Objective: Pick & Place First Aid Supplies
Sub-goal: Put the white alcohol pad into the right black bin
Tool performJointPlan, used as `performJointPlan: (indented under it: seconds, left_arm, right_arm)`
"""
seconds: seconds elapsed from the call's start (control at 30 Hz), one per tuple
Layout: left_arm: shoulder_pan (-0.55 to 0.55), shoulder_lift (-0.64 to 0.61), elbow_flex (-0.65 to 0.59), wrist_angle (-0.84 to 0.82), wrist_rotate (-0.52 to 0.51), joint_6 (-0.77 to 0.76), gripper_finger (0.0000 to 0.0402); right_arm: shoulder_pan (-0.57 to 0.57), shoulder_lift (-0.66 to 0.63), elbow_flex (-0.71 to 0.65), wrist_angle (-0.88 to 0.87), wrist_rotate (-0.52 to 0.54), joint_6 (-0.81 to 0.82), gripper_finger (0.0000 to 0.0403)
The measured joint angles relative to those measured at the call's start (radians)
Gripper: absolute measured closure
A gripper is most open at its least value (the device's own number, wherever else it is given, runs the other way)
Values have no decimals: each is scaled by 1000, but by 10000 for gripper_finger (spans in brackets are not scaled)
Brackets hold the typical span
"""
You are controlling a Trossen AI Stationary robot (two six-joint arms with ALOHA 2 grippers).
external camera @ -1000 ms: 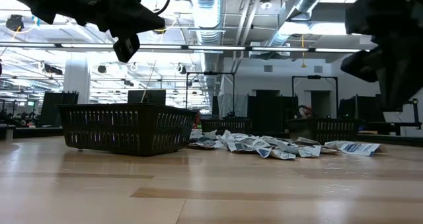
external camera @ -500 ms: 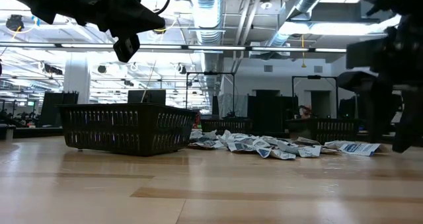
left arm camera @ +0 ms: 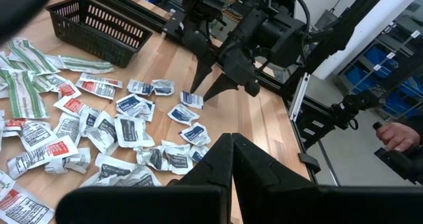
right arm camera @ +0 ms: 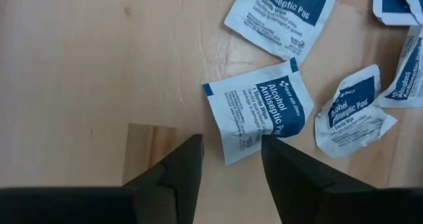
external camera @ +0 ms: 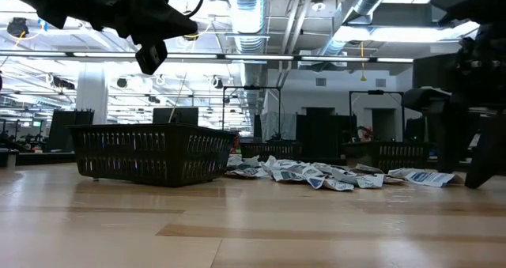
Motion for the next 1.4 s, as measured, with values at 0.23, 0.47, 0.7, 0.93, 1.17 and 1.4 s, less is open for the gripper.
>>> performJointPlan:
  seconds: [0.23, 0.47, 0.7, 0.93, 1.17, 1.4]
  left_arm:
    - [0, 0, 0, 0, 0, 0, 394]
    - [0, 0, 0, -1, 0, 0, 394]
    - [0, 0, 0, -3, 0, 0, 394]
    - [0, 0, 0, -3, 0, 0, 394]
    - [0, 0, 0, -3, 0, 0, 394]
    - [0, 0, 0, -3, 0, 0, 394]
  right_arm:
    - [0, 0, 0, 6, -8, 1, 287]
    - [0, 0, 0, 6, -10, 2, 318]
    - [-1, 1, 0, 5, -11, 4, 343]
    - [-1, 1, 2, 1, -55, 4, 377]
    - [-1, 1, 52, -65, -67, 2, 396]
    - [-1, 1, 123, -150, -63, -37, 400]
